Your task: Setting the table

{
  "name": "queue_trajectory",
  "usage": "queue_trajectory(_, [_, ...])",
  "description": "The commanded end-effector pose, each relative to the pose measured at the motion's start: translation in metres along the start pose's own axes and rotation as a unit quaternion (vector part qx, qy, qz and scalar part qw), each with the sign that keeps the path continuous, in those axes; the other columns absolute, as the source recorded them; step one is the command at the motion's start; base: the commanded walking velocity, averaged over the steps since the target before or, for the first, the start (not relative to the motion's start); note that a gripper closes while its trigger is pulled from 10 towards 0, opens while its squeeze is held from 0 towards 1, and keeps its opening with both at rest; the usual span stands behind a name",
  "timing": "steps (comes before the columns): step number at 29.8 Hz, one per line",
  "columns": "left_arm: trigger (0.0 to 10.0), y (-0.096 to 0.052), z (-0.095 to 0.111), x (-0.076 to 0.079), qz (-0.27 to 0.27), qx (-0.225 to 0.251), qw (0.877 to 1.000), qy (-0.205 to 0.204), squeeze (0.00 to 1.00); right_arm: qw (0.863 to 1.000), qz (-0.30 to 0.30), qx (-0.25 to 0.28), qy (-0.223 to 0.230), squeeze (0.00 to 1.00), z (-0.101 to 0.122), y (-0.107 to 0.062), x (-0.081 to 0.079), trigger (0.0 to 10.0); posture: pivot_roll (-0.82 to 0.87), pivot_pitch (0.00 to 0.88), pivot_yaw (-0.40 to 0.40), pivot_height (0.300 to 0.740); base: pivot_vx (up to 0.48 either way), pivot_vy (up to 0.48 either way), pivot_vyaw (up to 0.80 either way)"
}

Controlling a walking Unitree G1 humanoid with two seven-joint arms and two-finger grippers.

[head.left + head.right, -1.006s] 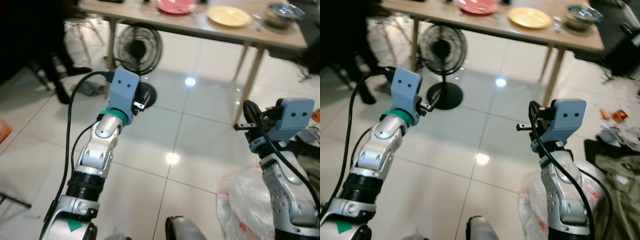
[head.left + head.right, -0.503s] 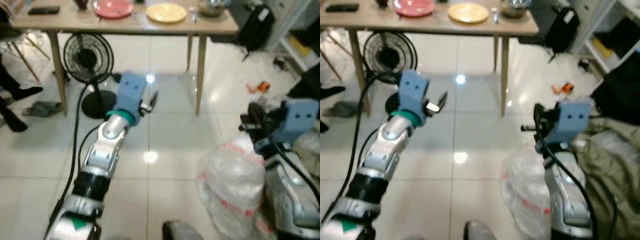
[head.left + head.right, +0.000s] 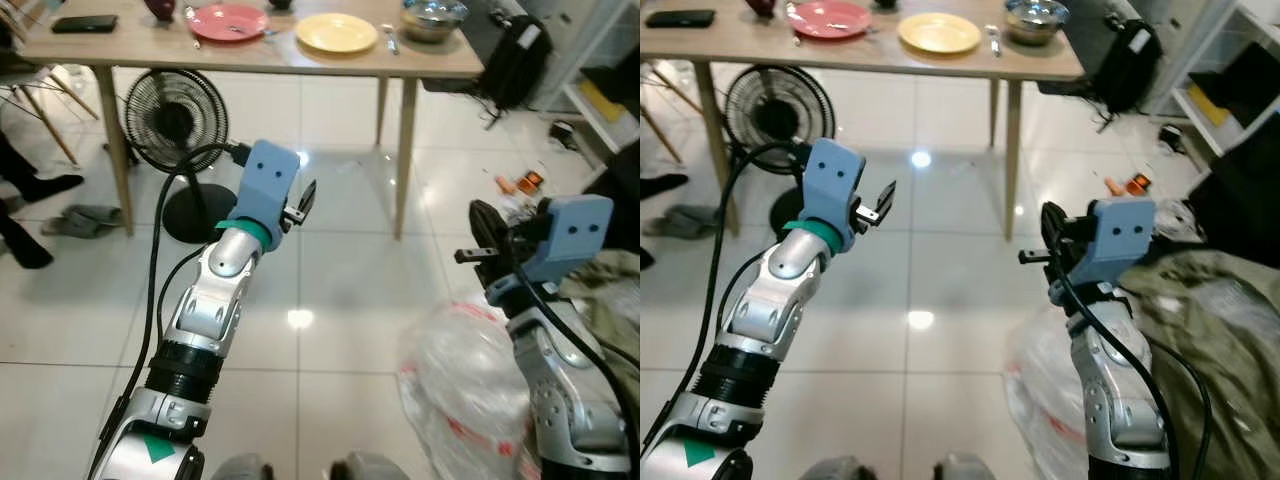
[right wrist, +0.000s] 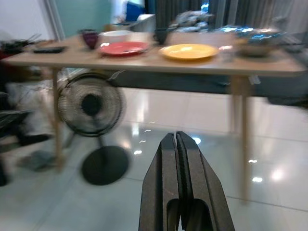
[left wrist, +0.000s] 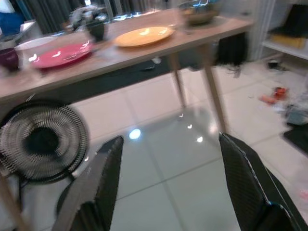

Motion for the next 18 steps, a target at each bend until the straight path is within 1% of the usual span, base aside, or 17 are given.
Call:
queue_trajectory(1, [10.0, -0.001, -0.003, 0.002, 0.0, -0.007, 1.0, -0.003, 0.0, 1.0, -0.009, -0.006, -0.002, 0.0, -0.003, -0.001, 0.005, 10.0, -0.01, 0.01, 0.033, 0.74, 0.394, 0.0, 0.0])
queue_trajectory(7, [10.0, -0.001, -0.004, 0.002, 0.002, -0.008, 1.0, -0.003, 0.0, 1.0, -0.012, -0.007, -0.003, 0.0, -0.003, -0.001, 0.007, 10.0, -0.01, 0.011, 0.033, 0.74, 0.394, 0.0, 0.0])
queue_trajectory(11, [10.0, -0.001, -0.004, 0.003, 0.001, -0.009, 1.0, -0.003, 0.0, 1.0, -0.019, -0.008, -0.003, 0.0, -0.003, -0.002, 0.01, 10.0, -0.02, 0.012, 0.034, 0.74, 0.386, 0.0, 0.0])
queue_trajectory(12, [10.0, -0.001, -0.004, 0.004, -0.001, -0.009, 1.0, -0.003, 0.0, 1.0, -0.028, -0.009, -0.004, 0.0, -0.003, -0.003, 0.013, 10.0, -0.02, 0.013, 0.037, 0.74, 0.386, 0.0, 0.0])
queue_trajectory(18, [10.0, -0.001, -0.004, 0.005, -0.003, -0.009, 1.0, -0.004, 0.0, 0.999, -0.038, -0.009, -0.006, 0.0, -0.003, -0.004, 0.017, 10.0, -0.02, 0.013, 0.036, 0.74, 0.386, 0.0, 0.0])
Point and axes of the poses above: a point about 5 cm out from each wrist's last joint towards the gripper, its own y axis pointing out of the wrist towards the gripper, its own z axis along the axis of the wrist's last joint, x = y × z, the point moved 2 cm from there along y, pointing out of the wrist towards the gripper, and after that the axes turned 8 degrees about -y, right-handed, at the moved point
